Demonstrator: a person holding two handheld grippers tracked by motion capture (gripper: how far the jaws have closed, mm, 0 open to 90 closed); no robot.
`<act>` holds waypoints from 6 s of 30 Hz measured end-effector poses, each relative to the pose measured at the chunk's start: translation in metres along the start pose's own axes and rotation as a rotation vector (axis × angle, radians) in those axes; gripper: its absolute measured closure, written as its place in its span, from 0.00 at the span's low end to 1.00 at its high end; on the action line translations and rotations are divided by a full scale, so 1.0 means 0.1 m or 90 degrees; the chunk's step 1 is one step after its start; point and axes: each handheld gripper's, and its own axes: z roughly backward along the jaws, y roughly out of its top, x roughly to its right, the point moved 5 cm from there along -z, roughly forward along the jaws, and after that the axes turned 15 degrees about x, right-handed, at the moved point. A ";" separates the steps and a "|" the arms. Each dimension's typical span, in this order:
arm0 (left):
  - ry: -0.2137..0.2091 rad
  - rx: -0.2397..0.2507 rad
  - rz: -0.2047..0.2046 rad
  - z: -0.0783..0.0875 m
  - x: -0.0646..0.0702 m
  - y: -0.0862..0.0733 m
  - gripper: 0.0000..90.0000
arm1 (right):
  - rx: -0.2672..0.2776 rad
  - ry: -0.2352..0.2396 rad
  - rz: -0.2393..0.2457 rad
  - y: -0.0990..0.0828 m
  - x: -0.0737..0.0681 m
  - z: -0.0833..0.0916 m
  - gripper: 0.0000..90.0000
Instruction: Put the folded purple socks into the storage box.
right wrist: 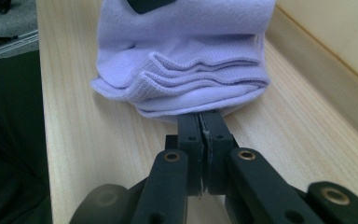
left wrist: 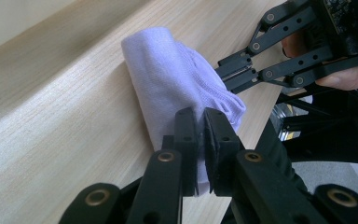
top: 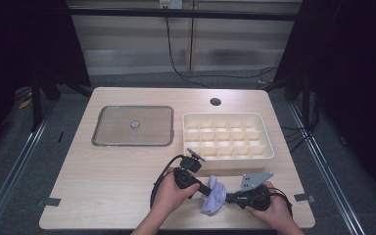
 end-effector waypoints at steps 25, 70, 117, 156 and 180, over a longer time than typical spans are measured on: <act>0.004 -0.003 -0.021 -0.03 0.08 0.03 0.94 | 0.007 -0.009 -0.015 0.02 -0.04 -0.06 0.97; -0.001 -0.025 -0.042 -0.20 0.15 -0.05 0.94 | 0.004 -0.004 -0.018 0.04 -0.10 -0.10 0.96; 0.006 -0.010 -0.051 -0.18 0.15 -0.09 0.94 | 0.025 -0.012 -0.034 0.11 -0.10 -0.06 1.00; 0.008 -0.003 -0.048 -0.16 0.10 -0.17 0.91 | 0.089 -0.042 -0.002 0.60 -0.01 -0.20 1.00; 0.007 0.035 -0.071 0.07 0.16 -0.04 0.85 | 0.059 -0.040 -0.015 0.31 0.01 -0.32 1.00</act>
